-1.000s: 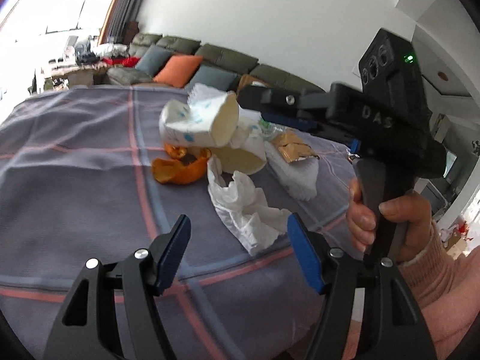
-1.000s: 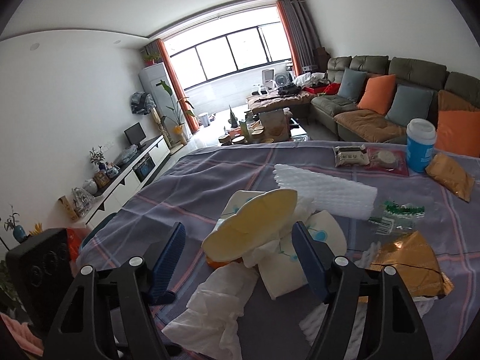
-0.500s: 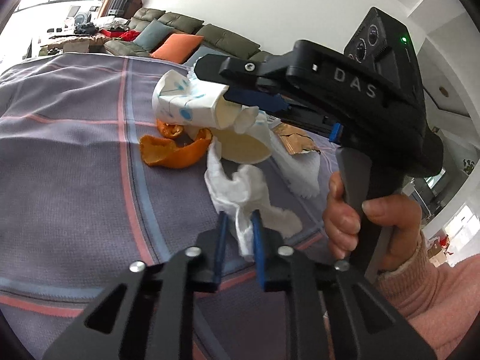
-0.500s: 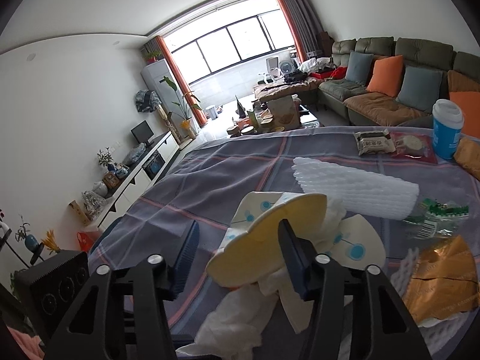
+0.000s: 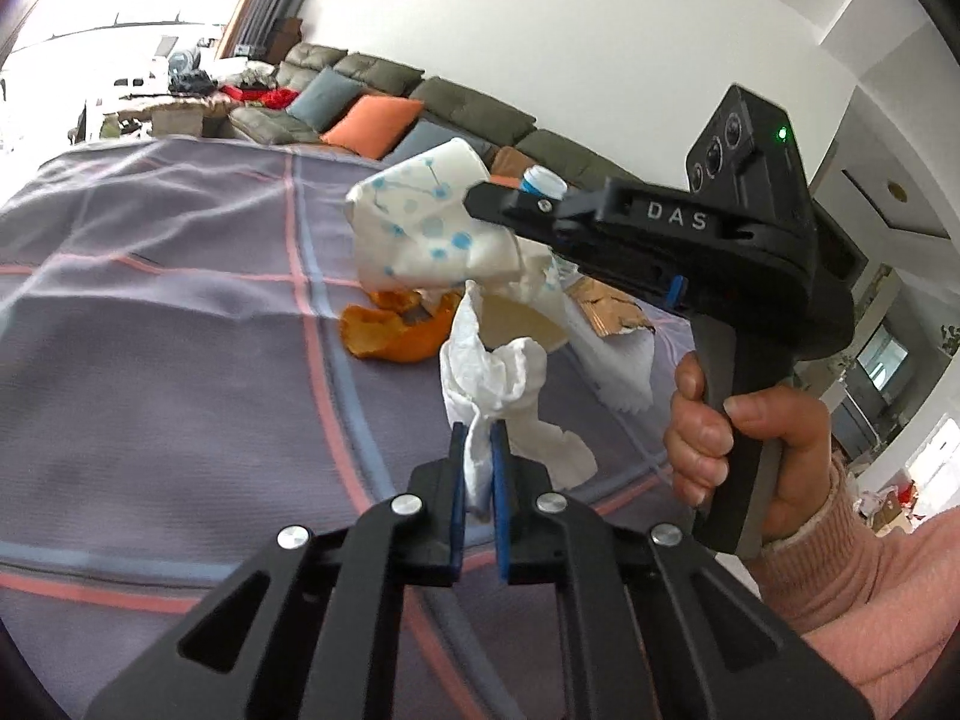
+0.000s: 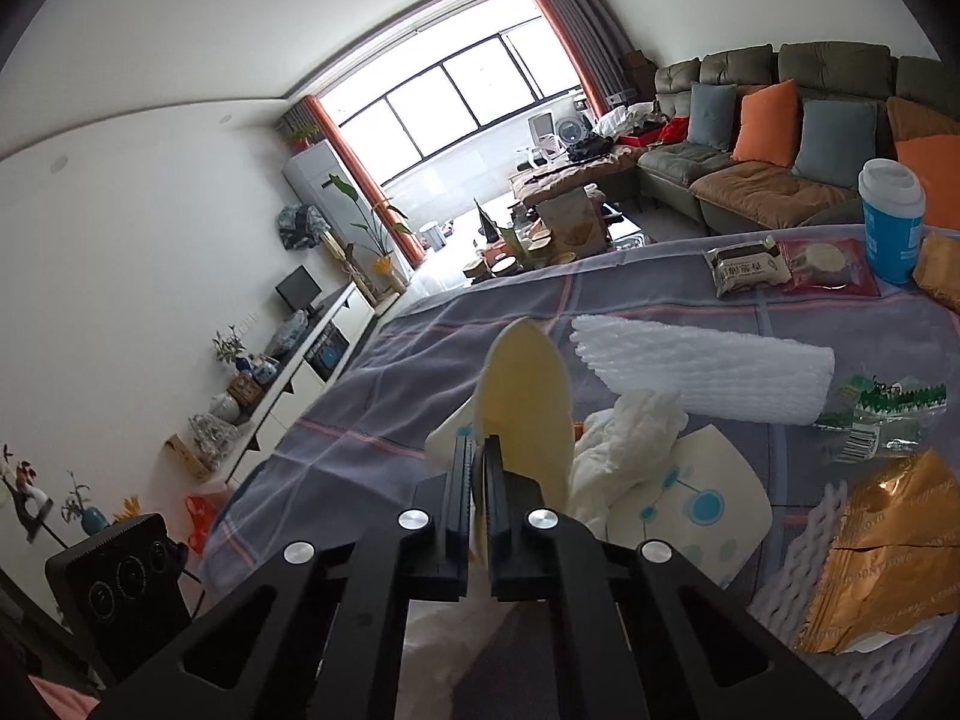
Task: Collect trash
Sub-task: 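Grasp the white tissue with the left tool while the right tool grasps the paper cup, then carry tissue and cup to the teal bin and open both tools over it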
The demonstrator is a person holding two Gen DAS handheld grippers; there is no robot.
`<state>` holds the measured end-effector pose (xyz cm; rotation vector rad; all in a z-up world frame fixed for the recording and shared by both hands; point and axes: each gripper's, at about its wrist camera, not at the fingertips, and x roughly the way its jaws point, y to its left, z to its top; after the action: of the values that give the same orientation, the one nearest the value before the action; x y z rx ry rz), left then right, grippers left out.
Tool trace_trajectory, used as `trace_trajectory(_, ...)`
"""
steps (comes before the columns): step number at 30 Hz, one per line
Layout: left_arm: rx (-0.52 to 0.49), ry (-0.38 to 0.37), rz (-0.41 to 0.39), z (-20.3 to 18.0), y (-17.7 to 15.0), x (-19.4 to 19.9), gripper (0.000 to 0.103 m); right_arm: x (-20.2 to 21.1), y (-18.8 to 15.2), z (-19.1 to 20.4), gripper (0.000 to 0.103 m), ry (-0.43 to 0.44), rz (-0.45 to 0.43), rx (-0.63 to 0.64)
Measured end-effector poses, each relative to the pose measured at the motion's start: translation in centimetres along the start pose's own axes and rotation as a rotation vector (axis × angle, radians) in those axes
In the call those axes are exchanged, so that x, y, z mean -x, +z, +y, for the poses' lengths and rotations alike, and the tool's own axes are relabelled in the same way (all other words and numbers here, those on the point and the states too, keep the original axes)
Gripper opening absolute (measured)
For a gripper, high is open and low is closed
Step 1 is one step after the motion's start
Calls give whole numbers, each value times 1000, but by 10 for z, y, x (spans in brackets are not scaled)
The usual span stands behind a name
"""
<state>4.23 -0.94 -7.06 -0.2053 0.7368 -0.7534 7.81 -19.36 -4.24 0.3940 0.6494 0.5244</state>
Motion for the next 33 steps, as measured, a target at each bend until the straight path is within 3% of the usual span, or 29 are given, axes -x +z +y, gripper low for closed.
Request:
trace_trajectory(17,38,146,-139,23,-2,70,8,-2,6,36,4,114,-17,48)
trace_trajectory(33,120,307,-242,56,-15,140,9,-49,7,89,4,252,63,121)
